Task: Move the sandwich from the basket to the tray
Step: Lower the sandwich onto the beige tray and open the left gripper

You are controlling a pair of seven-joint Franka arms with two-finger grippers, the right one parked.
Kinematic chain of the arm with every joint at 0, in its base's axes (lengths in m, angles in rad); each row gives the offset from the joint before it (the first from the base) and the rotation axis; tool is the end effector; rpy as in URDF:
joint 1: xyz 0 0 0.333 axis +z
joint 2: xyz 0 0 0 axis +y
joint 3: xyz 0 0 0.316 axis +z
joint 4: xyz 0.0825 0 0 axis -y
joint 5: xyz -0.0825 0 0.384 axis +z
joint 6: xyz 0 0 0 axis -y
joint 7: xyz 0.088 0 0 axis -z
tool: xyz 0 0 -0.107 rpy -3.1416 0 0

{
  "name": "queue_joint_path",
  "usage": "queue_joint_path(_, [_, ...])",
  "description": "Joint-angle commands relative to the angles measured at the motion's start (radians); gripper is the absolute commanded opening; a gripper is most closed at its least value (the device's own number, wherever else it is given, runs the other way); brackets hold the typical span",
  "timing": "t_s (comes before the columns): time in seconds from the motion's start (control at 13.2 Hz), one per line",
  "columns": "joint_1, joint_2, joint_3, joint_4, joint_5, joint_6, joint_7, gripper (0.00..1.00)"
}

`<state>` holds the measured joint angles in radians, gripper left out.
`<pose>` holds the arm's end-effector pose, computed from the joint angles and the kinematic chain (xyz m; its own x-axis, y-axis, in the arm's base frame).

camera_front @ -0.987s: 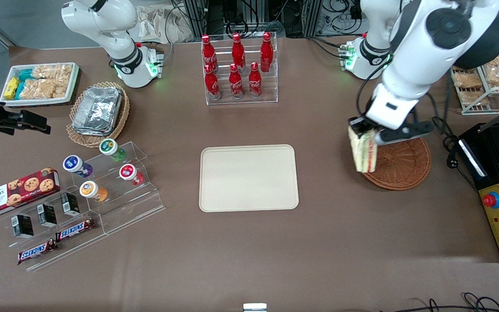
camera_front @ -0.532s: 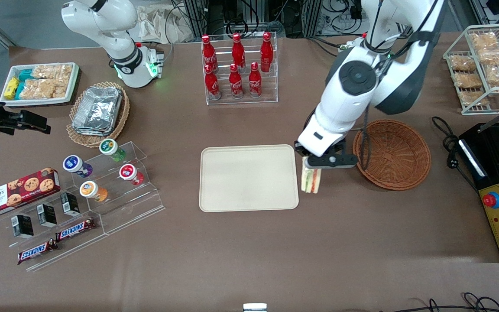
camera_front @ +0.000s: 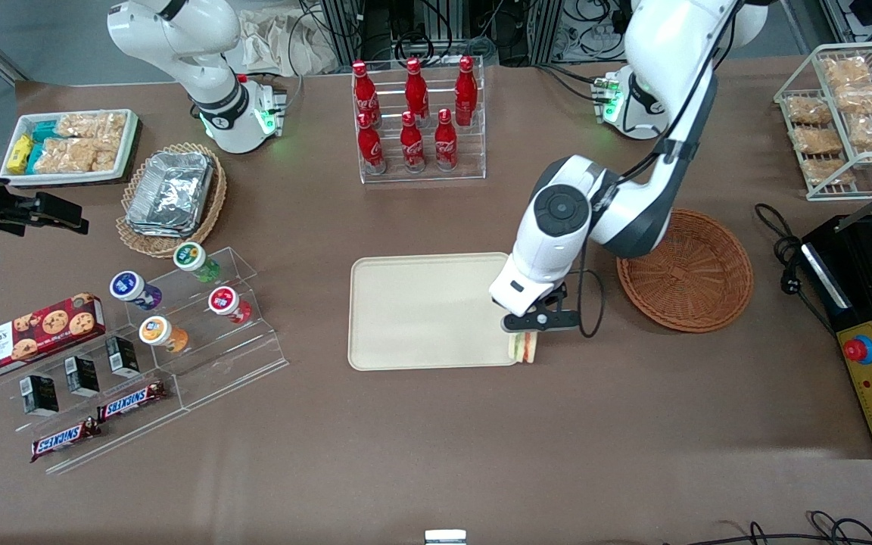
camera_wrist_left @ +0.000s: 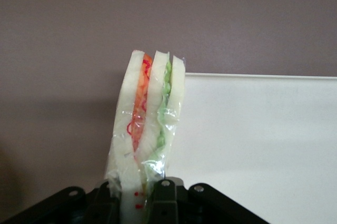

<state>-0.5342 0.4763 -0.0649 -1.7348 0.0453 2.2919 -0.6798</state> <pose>0.5578 -0.3745 0.3138 0.9958 0.0620 0.0678 0.0589 -0.9972 0.0463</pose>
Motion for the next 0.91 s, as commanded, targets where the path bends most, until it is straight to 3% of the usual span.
queue_joint_path(0.0, [-0.029, 0.064, 0.010, 0.034, 0.022, 0.063, -0.076, 0.00])
queue_joint_path(0.38, [-0.078, 0.136, 0.011, 0.032, 0.022, 0.120, -0.116, 0.00])
queue_joint_path(0.84, [-0.087, 0.134, 0.014, -0.049, 0.033, 0.153, -0.124, 0.00])
